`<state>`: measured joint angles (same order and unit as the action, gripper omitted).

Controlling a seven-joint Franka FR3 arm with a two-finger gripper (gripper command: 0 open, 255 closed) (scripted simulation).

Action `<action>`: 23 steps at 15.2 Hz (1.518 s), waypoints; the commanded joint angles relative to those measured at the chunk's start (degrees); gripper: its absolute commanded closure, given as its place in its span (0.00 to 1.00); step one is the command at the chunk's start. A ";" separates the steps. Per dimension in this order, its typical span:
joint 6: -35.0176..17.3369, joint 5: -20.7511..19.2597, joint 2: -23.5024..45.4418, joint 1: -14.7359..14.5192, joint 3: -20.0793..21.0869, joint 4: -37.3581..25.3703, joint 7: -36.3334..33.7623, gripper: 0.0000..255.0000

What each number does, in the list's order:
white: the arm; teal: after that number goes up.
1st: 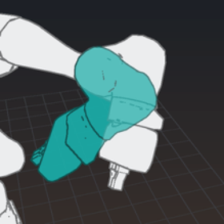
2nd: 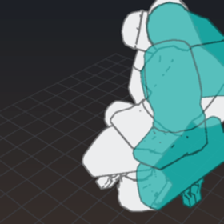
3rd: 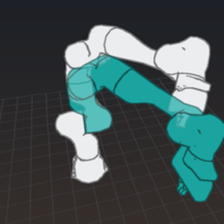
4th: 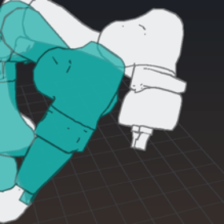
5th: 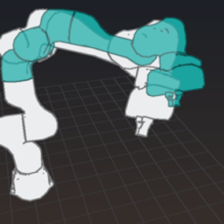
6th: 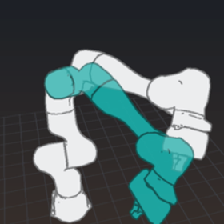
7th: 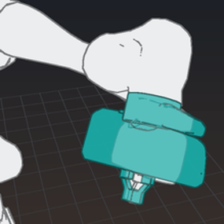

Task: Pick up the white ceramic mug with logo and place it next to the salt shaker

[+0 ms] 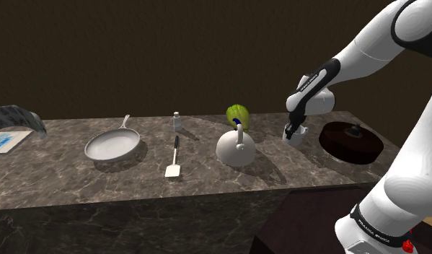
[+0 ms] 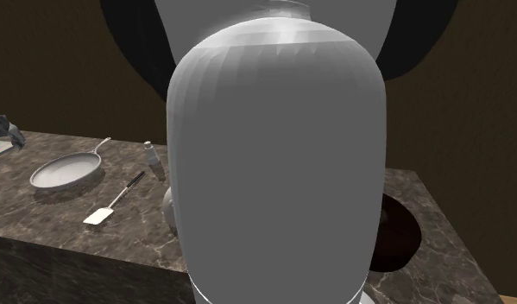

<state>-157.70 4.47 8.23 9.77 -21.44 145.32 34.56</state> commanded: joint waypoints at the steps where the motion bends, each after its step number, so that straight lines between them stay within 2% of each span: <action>1: -0.02 0.00 0.01 0.00 0.00 -0.01 0.00 1.00; 4: -0.03 0.02 0.03 0.01 0.01 -0.02 0.02 1.00; 13: 7.37 -6.30 -7.46 -0.76 -1.66 -0.50 -4.40 1.00; 23: 16.00 -10.38 -14.58 -0.40 -1.41 -2.45 -7.24 1.00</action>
<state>-142.68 -5.53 -5.58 9.36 -22.99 143.10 27.70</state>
